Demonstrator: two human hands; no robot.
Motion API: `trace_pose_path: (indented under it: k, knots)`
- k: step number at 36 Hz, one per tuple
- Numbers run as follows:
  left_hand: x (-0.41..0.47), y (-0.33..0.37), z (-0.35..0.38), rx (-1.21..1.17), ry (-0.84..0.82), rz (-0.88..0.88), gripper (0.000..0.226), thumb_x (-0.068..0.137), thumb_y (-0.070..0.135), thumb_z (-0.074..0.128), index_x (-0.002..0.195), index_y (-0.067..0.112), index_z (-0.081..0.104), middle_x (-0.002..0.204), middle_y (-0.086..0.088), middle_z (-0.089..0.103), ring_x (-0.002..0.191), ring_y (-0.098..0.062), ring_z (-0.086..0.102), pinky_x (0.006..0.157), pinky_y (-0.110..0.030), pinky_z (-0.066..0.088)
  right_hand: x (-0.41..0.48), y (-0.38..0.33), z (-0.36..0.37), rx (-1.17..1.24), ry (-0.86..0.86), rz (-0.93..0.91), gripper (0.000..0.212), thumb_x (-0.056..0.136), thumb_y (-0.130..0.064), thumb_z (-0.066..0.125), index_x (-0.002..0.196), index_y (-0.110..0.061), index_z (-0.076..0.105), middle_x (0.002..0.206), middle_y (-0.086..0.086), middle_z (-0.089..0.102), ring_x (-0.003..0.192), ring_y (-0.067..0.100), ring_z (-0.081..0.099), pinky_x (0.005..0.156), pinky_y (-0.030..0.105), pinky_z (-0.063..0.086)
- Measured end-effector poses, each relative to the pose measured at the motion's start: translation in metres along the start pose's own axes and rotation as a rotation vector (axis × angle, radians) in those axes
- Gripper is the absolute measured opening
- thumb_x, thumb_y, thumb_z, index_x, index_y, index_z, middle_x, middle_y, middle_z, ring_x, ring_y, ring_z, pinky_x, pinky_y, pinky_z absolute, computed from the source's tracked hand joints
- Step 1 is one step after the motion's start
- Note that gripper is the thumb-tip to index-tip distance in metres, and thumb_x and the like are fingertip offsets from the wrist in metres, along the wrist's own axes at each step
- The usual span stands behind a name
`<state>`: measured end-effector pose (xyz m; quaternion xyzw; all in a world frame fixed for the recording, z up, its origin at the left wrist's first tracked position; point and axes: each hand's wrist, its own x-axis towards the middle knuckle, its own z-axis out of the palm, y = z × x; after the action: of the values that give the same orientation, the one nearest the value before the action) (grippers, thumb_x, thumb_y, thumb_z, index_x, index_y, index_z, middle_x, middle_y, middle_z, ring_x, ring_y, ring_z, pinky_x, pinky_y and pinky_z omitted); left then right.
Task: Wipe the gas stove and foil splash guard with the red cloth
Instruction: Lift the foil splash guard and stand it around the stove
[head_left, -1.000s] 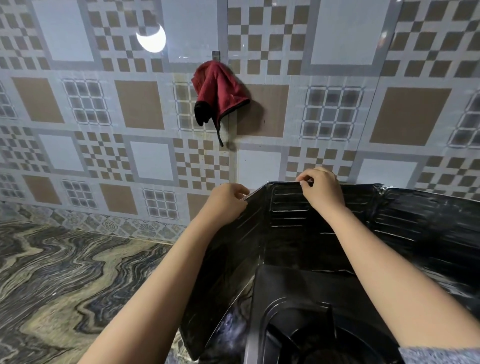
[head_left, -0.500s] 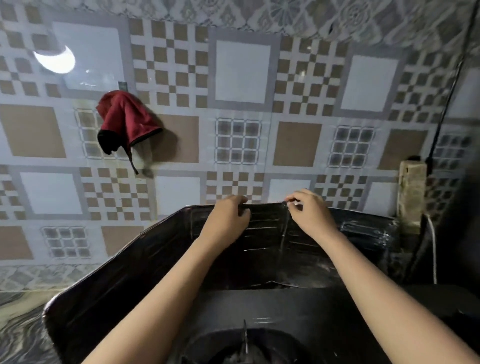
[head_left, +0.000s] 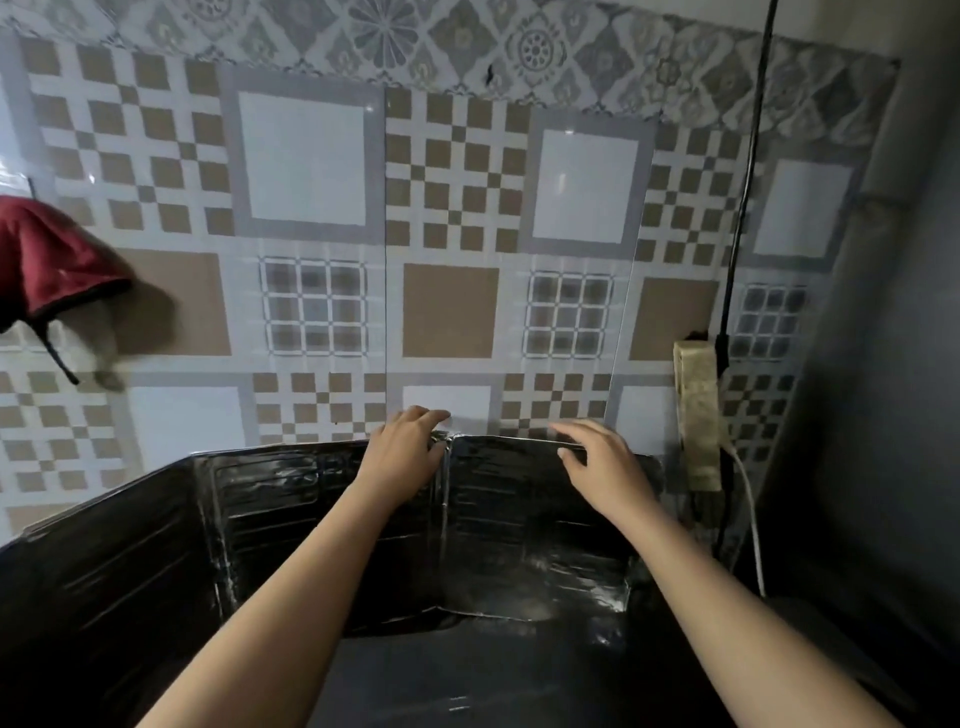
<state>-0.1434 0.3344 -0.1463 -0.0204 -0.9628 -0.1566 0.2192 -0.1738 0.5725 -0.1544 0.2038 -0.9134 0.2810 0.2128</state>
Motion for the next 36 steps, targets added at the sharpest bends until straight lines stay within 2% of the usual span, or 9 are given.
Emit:
trace_pose_path:
  k: [5,11,19,27,36]
  knots:
    - [0.010,0.001,0.020,0.027,0.011,-0.037,0.039,0.094,0.031,0.047,0.131,0.023,0.049,0.131,-0.004,0.053,0.118,-0.025,0.050,0.098,-0.039,0.037,0.010,0.017,0.011,-0.008,-0.010,0.004,0.034,0.091,-0.016,0.054,0.124,-0.019,0.057,0.129,-0.002,0.054,0.121,0.018,0.048,0.099,0.030,0.039]
    - [0.013,-0.002,0.033,0.029,0.067,-0.079,0.030,0.096,0.032,0.042,0.123,0.024,0.055,0.119,-0.001,0.059,0.113,-0.023,0.051,0.098,-0.041,0.031,0.020,0.030,0.022,-0.049,0.015,-0.004,0.025,0.092,-0.015,0.052,0.115,-0.017,0.062,0.118,-0.001,0.063,0.108,0.020,0.056,0.092,0.031,0.043]
    - [0.011,0.005,0.037,-0.067,0.075,-0.021,0.023,0.096,0.028,0.043,0.110,0.029,0.062,0.104,0.005,0.062,0.105,-0.018,0.053,0.086,-0.037,0.026,0.033,0.047,0.013,-0.080,0.026,0.029,0.021,0.093,-0.013,0.048,0.104,-0.017,0.064,0.111,0.001,0.065,0.102,0.023,0.057,0.085,0.033,0.043]
    - [0.016,0.031,0.040,-0.155,0.023,-0.015,0.023,0.095,0.026,0.044,0.105,0.031,0.064,0.105,0.005,0.064,0.106,-0.017,0.054,0.082,-0.035,0.025,0.036,0.062,-0.003,-0.195,0.051,0.033,0.020,0.092,-0.008,0.047,0.100,-0.014,0.064,0.106,0.004,0.066,0.099,0.026,0.056,0.084,0.037,0.043]
    - [0.018,0.050,0.051,-0.187,-0.010,-0.030,0.023,0.095,0.025,0.044,0.104,0.030,0.064,0.114,0.007,0.064,0.109,-0.016,0.054,0.085,-0.036,0.023,0.031,0.080,-0.004,-0.193,0.083,0.095,0.020,0.091,-0.007,0.047,0.096,-0.014,0.065,0.099,0.006,0.067,0.094,0.027,0.057,0.080,0.037,0.047]
